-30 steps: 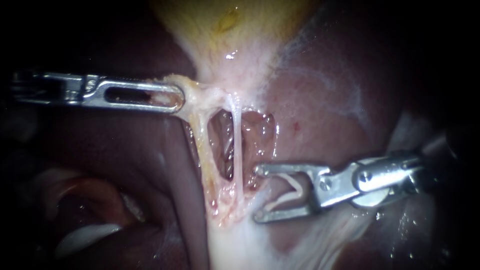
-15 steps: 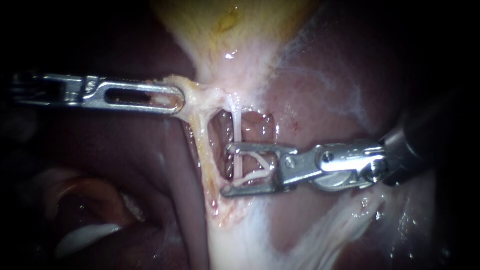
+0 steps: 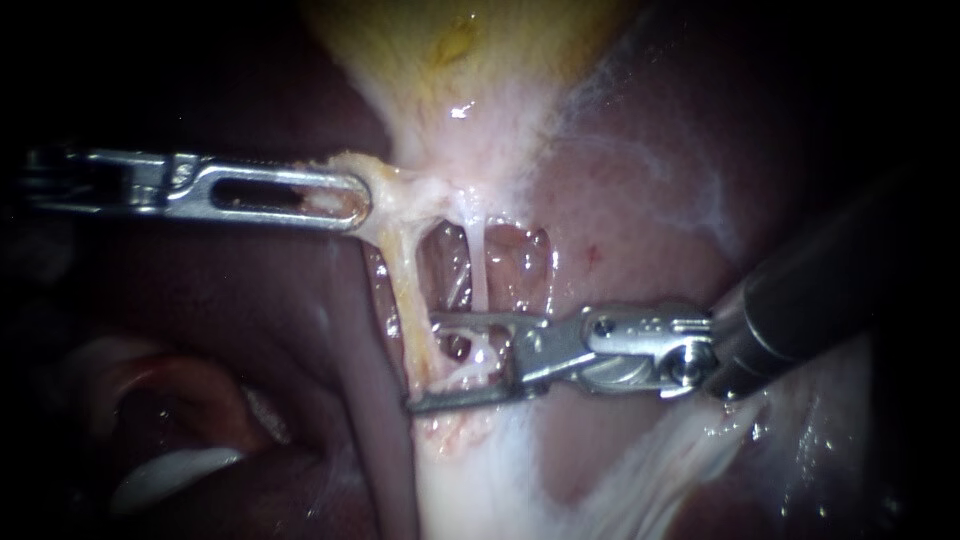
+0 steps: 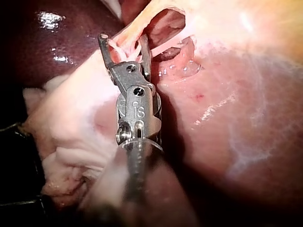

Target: Clipping first clip left tube

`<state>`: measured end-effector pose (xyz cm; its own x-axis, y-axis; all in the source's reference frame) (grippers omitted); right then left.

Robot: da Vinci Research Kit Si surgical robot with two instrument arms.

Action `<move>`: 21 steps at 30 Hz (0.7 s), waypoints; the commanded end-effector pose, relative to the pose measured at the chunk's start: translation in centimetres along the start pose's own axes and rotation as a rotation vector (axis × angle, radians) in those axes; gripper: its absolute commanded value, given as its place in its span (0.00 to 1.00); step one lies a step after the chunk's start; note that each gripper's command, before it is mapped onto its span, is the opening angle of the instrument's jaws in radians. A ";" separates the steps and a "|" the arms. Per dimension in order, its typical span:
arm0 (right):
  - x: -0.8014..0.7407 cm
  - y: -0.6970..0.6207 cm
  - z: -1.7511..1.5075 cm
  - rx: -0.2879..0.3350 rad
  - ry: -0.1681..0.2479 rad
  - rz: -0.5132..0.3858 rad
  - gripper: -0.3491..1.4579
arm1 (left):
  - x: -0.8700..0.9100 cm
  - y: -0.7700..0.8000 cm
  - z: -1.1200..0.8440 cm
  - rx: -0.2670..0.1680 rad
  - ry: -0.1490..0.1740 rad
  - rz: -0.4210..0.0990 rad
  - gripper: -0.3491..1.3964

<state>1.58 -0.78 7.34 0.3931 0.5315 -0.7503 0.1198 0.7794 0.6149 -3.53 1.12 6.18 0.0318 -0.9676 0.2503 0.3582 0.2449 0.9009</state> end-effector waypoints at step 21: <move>0.10 0.19 0.29 0.136 0.078 0.067 0.42 | -0.01 -0.01 0.04 -0.001 -0.001 -0.001 0.00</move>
<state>1.91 -0.68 7.45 0.3324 0.6090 -0.7201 0.2212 0.6919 0.6873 -3.57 1.13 6.18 0.0311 -0.9676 0.2504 0.3580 0.2447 0.9011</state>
